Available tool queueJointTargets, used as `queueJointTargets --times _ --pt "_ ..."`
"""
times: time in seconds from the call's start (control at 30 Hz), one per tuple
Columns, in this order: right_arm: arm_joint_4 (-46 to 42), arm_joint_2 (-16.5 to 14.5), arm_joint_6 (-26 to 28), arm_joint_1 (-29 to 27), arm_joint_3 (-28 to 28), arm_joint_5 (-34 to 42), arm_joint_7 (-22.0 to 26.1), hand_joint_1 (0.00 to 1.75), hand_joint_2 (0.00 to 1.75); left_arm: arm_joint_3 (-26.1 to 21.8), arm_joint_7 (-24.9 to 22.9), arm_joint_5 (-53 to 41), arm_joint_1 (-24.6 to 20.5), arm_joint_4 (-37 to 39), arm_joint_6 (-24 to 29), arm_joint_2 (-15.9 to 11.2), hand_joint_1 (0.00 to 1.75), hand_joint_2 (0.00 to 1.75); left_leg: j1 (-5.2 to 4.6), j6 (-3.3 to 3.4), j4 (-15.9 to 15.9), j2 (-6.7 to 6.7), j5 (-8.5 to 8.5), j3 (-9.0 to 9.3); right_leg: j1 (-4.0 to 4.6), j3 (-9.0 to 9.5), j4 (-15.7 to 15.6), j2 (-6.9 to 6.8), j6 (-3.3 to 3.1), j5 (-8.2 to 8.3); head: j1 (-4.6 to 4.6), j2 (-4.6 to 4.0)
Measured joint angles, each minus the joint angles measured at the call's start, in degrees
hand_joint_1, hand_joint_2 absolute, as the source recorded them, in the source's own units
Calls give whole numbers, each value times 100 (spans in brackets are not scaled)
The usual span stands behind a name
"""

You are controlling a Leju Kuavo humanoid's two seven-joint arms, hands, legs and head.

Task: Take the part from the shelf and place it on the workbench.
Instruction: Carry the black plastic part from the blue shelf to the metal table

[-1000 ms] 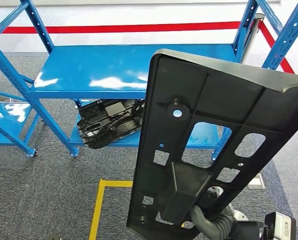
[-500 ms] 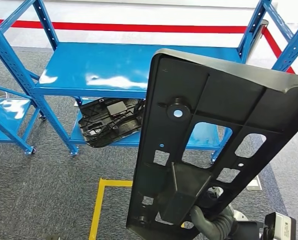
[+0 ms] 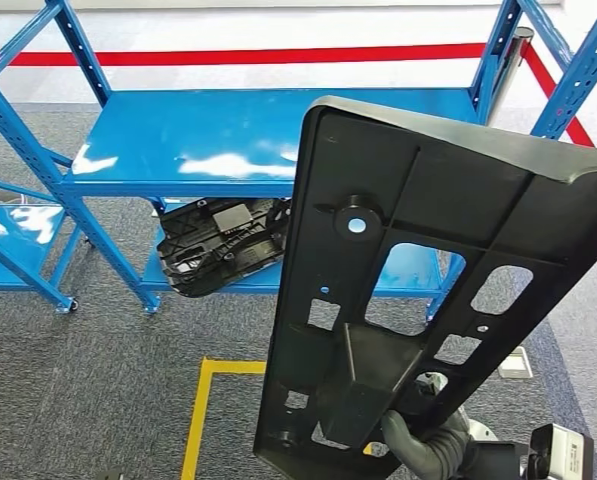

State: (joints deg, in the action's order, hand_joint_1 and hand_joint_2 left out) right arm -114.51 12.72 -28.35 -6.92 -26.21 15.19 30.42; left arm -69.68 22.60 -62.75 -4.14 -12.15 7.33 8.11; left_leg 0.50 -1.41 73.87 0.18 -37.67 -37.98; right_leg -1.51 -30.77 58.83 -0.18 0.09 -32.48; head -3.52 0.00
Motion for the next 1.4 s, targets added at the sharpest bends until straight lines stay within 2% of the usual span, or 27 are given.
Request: queueJointTargets --times 0.07,0.13,0.17,0.23,0.3,0.37,0.43,0.47,0.5,0.53,0.57,0.63,0.67,0.77,0.83,0.87,0.93,0.97,1.0,1.03,1.1,1.13,1.17,1.2,1.3,1.33,1.4 --pt "-1 0 0 3 1 0 0 175 175 0 1 0 0 0 1 -1 0 175 3 33 -650 -2 428 278 0 27 0 8 14 -15 0 0" --pt "-2 0 0 6 1 0 0 175 175 0 1 0 -2 0 1 -2 0 175 -21 87 -1254 -11 678 550 9 33 0 19 42 -27 0 0" --pt "-2 0 0 6 0 0 0 175 175 0 0 0 -3 0 1 -2 0 175 -37 114 -1385 -15 698 607 10 29 -1 23 64 -28 0 0" --pt "-5 0 0 7 -1 0 0 175 175 0 1 0 -11 0 1 -2 0 175 -57 174 -1444 -18 658 619 11 22 -10 23 130 -19 0 0" --pt "-11 2 0 11 0 0 1 175 175 0 3 0 -19 0 1 -2 0 175 -36 245 -1528 -5 651 642 13 -9 83 20 185 -117 2 0" --pt "-13 5 0 12 1 -1 1 175 175 0 3 0 -16 0 1 -1 0 175 -16 294 -1580 7 669 662 17 -210 566 22 196 -434 3 0" --pt "-10 6 0 2 1 -1 0 175 175 0 2 0 -10 0 0 -1 0 175 -29 313 -1582 9 669 664 23 -553 1310 22 199 -757 3 0" --pt "-8 7 0 -4 1 -1 0 175 175 0 2 0 -8 0 -1 0 0 175 -36 318 -1581 9 666 667 25 -664 1538 22 204 -788 3 0" --pt "-7 7 0 -6 1 0 0 175 175 0 1 0 -8 0 -1 0 0 175 -41 319 -1579 9 663 675 26 -683 1565 21 207 -704 3 0" --pt "-7 7 0 -5 1 0 0 175 175 0 1 0 -9 0 -1 0 0 175 -44 316 -1578 8 656 689 26 -589 1347 21 207 -511 2 0" --pt "-7 7 0 -4 1 0 0 175 175 0 1 0 -11 0 -1 0 0 175 -45 307 -1576 6 644 704 27 -417 959 19 199 -272 3 0" --pt "-7 7 0 -1 0 0 0 175 175 0 1 0 -12 0 -1 0 0 175 -61 271 -1562 2 617 718 43 -93 265 18 171 23 3 0" --pt "-7 7 0 0 0 0 0 175 175 0 1 0 -10 0 -1 0 0 175 -68 251 -1554 1 608 717 54 -17 90 20 154 56 3 0" --pt "-8 7 0 3 -1 0 0 175 175 0 1 0 -12 0 -1 -1 0 175 -73 187 -1529 0 591 705 49 -12 -1 29 85 21 2 0" --pt "-9 3 0 5 -1 -1 0 175 175 0 2 0 -17 0 0 -1 0 175 -58 120 -1330 -1 424 625 19 -9 -23 21 28 27 -1 0" --pt "-9 1 0 6 -1 -1 0 175 175 0 2 0 -16 0 0 -1 0 175 -42 81 -1065 -2 256 511 11 -7 -27 13 9 28 -1 0" --pt "-9 0 0 2 -1 -1 0 175 175 0 2 0 -10 0 0 0 0 175 -12 20 -303 -1 -89 166 11 -9 -23 2 -8 25 -1 0" --pt "-9 0 0 0 -1 -1 0 175 175 0 1 0 -5 0 -1 0 0 175 -3 4 -18 -1 -155 31 11 -7 -21 -1 -9 22 0 0" --pt "-9 0 0 -1 -1 -1 0 175 175 0 1 0 -2 0 -1 0 0 175 3 -2 71 -1 -103 -20 11 -1 -20 -2 -8 18 0 0" --pt "-9 0 0 -1 -1 -1 0 175 175 0 1 0 0 0 -1 0 0 175 6 4 -82 -1 65 38 11 11 -19 1 -5 12 0 0" --pt "-9 0 0 3 0 -1 0 175 175 0 1 0 -1 0 -1 0 0 175 1 46 -807 -4 482 362 15 44 -20 11 12 -9 0 0" --pt "-9 0 0 5 0 -1 0 175 175 0 2 0 -1 0 -1 0 0 175 -12 77 -1133 -7 618 515 19 54 -20 17 26 -19 0 0" --pt "-9 0 0 7 -1 -1 0 175 175 0 1 0 -2 0 0 0 0 175 -28 105 -1337 -10 678 609 22 60 -20 22 46 -25 0 0" --pt "-9 0 0 7 -1 -1 0 175 175 0 1 0 -3 0 1 0 0 175 -46 135 -1415 -13 669 646 22 59 -23 24 71 -25 0 0" --pt "-13 1 0 8 -1 0 0 175 175 0 2 0 -15 0 1 0 0 175 -34 233 -1519 -3 654 660 18 40 8 22 165 -75 1 0" --pt "-14 2 0 11 0 0 1 175 175 0 2 0 -18 0 1 0 0 175 -19 266 -1560 4 659 670 21 -11 132 22 184 -177 3 0" --pt "-14 5 0 9 1 -1 1 175 175 0 3 0 -14 0 1 0 0 175 -15 307 -1595 15 672 680 29 -260 709 23 196 -519 4 0"
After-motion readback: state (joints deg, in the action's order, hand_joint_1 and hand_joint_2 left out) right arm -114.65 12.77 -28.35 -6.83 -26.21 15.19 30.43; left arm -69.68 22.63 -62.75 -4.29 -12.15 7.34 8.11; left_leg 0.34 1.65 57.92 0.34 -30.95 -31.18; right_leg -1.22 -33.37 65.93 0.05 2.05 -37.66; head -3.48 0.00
